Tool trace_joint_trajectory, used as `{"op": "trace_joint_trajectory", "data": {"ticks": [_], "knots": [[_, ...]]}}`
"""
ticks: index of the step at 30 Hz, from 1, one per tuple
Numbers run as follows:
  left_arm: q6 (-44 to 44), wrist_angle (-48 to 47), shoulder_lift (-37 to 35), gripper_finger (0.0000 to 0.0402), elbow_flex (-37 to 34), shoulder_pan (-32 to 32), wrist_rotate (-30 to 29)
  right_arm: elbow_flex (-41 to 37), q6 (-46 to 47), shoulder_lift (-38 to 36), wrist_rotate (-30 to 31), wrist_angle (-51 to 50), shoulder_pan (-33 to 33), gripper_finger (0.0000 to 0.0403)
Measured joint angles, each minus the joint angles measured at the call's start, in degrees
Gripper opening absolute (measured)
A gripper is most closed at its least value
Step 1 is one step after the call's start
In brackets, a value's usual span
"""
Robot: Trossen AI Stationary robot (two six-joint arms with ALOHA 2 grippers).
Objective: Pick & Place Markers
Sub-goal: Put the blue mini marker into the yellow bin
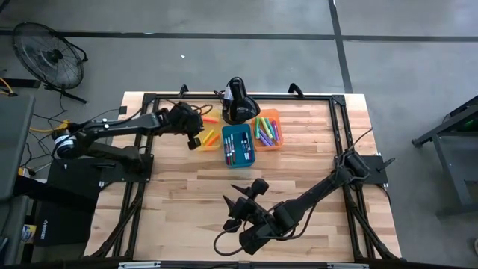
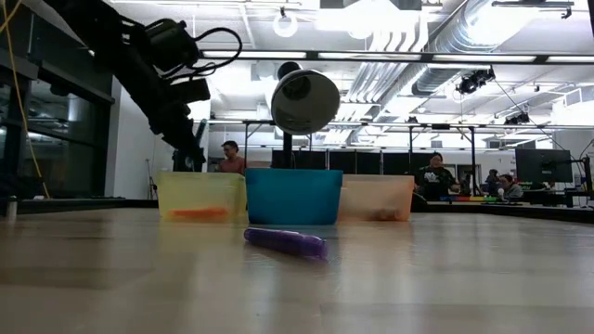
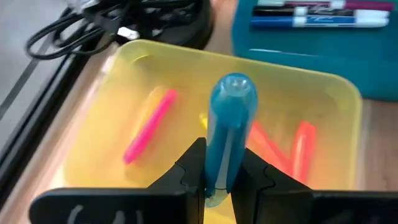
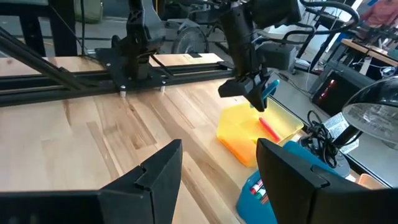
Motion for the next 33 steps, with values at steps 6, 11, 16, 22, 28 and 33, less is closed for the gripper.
{"op": "trace_joint_trajectory", "data": {"ticks": [6, 11, 16, 22, 28, 33], "knots": [[2.1, -7.4, 3.4, 0.0039, 5.5, 2.4, -0.1, 0.0, 1.0, 0.0, -1.4, 0.0, -0.6, 0.0194], [5.7, -14.4, 7.9, 0.004, 10.5, 2.9, -0.6, 0.0, 1.8, 0.0, -4.0, 0.0, -0.9, 0.0194], [6.7, -19.1, 13.5, 0.004, 14.3, 2.9, -3.1, 0.0, 1.8, 0.0, -4.5, 0.0, -0.9, 0.0194], [8.0, -21.3, 18.3, 0.004, 16.6, 2.9, -3.2, 0.1, 2.2, 0.0, -4.6, -1.1, -0.8, 0.0194], [7.7, -21.5, 20.0, 0.0047, 16.7, 2.9, -3.3, 0.1, 5.0, 0.0, -4.9, -4.5, -0.8, 0.0194], [7.6, -21.4, 20.0, 0.0073, 16.7, 2.7, -3.3, 0.1, 6.6, 0.0, -5.1, -5.8, -0.8, 0.0194]]}}
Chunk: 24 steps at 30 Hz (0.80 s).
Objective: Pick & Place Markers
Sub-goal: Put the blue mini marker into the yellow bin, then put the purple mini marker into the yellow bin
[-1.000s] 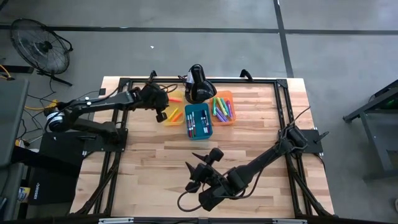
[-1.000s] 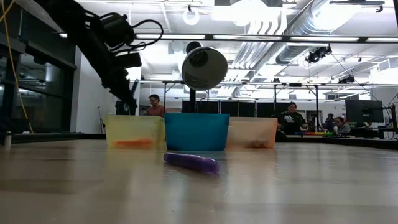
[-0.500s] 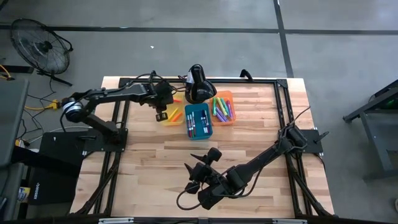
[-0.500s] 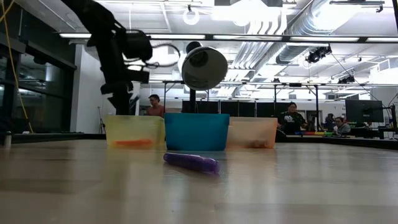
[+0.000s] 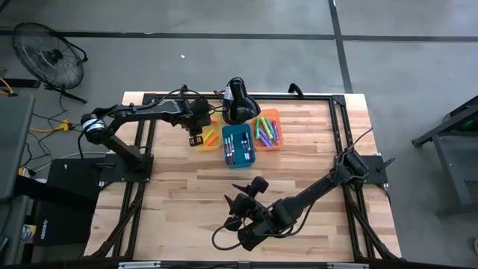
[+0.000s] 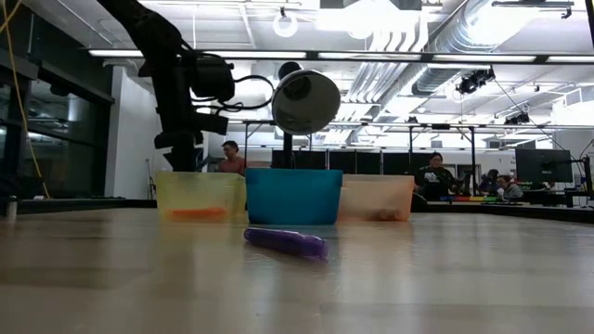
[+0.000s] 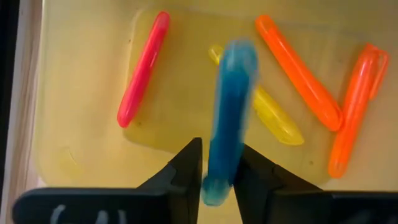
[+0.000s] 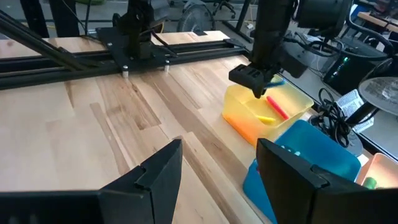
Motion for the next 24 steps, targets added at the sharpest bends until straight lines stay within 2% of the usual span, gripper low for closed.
{"op": "trace_joint_trajectory", "data": {"ticks": [10, 16, 24], "knots": [[-0.2, -0.9, 0.0, 0.0103, 0.4, 0.0, 2.3, 0.0, 0.1, 0.0, -1.7, 0.0, 0.0, 0.0194], [-1.8, -6.5, -0.2, 0.0105, 5.4, 0.0, 1.2, 0.0, 0.2, 0.0, -3.7, 0.0, 0.0, 0.0194], [-3.4, -14.3, -2.7, 0.0105, 11.9, -4.2, 1.5, 0.0, 9.9, 0.0, -10.1, -4.9, -1.1, 0.0194]]}}
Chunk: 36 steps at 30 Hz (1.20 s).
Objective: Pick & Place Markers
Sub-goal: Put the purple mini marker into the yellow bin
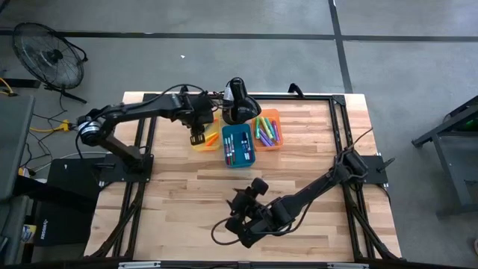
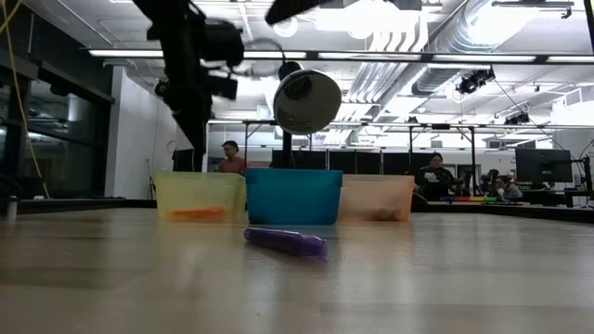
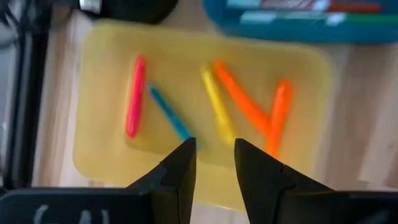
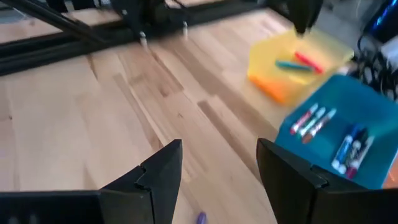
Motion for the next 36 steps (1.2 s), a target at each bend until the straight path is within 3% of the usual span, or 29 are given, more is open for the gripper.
{"op": "trace_joint_trajectory", "data": {"ticks": [10, 16, 21, 26, 30, 36], "knots": [[-4.1, -2.5, -12.4, 0.0105, 0.1, -7.2, -0.1, 0.0, 7.9, 0.0, -6.9, -6.0, -0.9, 0.0194], [-7.8, -0.6, -23.5, 0.0105, -0.6, -13.6, 0.1, 0.2, 7.7, 0.0, -16.3, -5.7, -2.8, 0.0194], [-13.0, 8.8, -33.9, 0.0105, -8.0, -20.5, 1.6, 0.4, 7.6, 0.0, -20.7, -5.1, -4.3, 0.0194], [-16.3, 17.6, -42.2, 0.0105, -18.1, -28.3, 1.2, 0.4, 6.2, 0.0, -28.8, -3.0, -6.9, 0.0194], [-18.1, 26.4, -47.0, 0.0105, -26.4, -33.6, -1.8, 0.5, 4.2, 0.0, -32.8, 0.3, -8.2, 0.0194], [-19.6, 35.1, -53.0, 0.0105, -35.7, -39.7, -3.8, 0.3, 6.4, 0.0, -36.2, -3.0, -10.5, 0.0194]]}}
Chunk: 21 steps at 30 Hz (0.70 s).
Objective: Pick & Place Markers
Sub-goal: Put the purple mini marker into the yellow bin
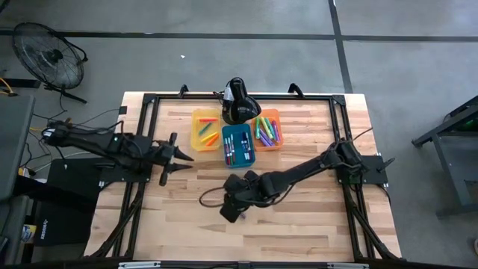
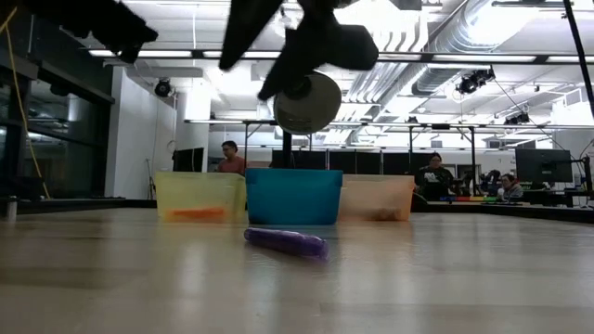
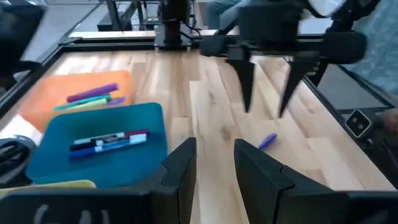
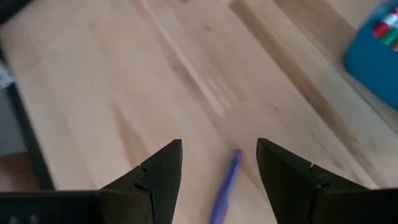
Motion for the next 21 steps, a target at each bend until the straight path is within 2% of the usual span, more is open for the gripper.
{"op": "trace_joint_trajectory", "data": {"ticks": [6, 13, 21], "knots": [[-1.6, 5.2, -1.2, 0.0105, -4.8, -4.6, -3.3, -0.3, 2.1, 1.7, -4.5, -3.9, -1.7, 0.0194], [-2.5, 6.6, -1.0, 0.0105, -6.1, -9.2, -7.2, -0.4, 3.0, 7.2, -9.5, -3.4, -2.3, 0.0194], [-3.4, 6.5, -1.0, 0.0105, -6.1, -12.4, -10.1, -0.4, 5.9, 9.2, -7.0, -3.7, -1.8, 0.0194]]}}
